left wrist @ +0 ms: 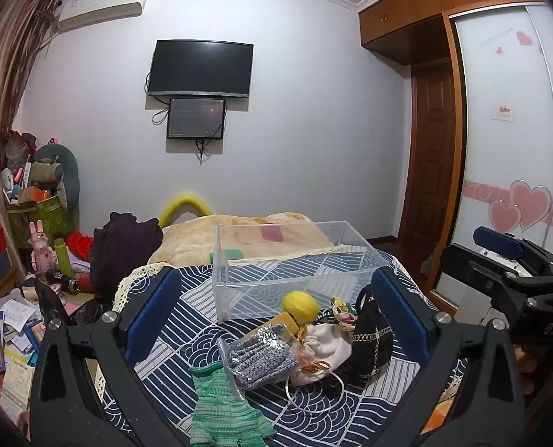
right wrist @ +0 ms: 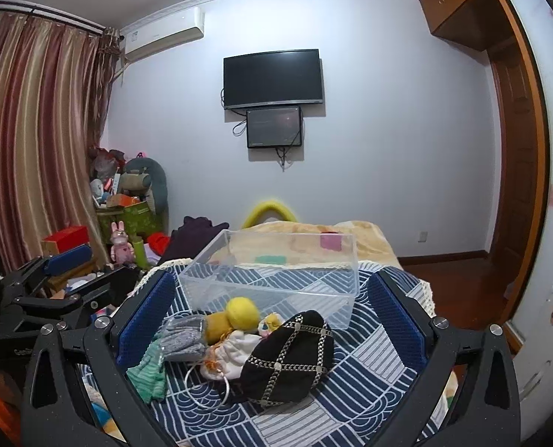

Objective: Organize soft objects

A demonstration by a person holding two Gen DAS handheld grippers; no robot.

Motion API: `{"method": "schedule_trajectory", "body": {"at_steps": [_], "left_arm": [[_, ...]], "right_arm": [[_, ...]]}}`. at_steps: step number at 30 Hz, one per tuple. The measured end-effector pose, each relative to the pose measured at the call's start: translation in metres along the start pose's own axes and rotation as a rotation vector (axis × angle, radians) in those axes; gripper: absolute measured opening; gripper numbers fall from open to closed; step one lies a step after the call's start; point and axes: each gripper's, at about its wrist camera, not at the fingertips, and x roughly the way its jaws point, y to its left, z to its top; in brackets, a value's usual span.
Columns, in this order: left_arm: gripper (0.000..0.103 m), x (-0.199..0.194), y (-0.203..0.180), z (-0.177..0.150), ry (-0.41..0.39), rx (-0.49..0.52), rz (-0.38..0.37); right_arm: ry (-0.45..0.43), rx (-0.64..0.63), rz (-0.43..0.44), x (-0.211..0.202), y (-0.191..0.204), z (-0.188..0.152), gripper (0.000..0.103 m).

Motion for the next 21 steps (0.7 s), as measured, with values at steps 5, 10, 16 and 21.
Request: {"method": "schedule_trajectory", "body": {"at_steps": [5, 10, 16, 21], "left_arm": [[0.103, -0.001, 0.000, 0.000, -0.003, 0.000, 0.000], [0.103, 0.004, 0.003, -0.003, 0.002, 0.011, 0.015], [0.102, 0.025, 0.024, -0.018, 0.083, -0.030, 0.057], [0.089, 0.046, 0.044, -0.038, 0.171, -0.068, 0.085]], "right_arm": [[0.009, 0.012, 0.023, 0.000, -0.001, 0.000, 0.103], [0.022, 0.022, 0.036, 0.004, -0.004, -0.001, 0.103], [0.065, 0.042, 0.042, 0.017, -0.012, -0.009, 0.103], [0.138, 0.083, 0.060, 0.037, -0.022, -0.023, 0.103]]}}
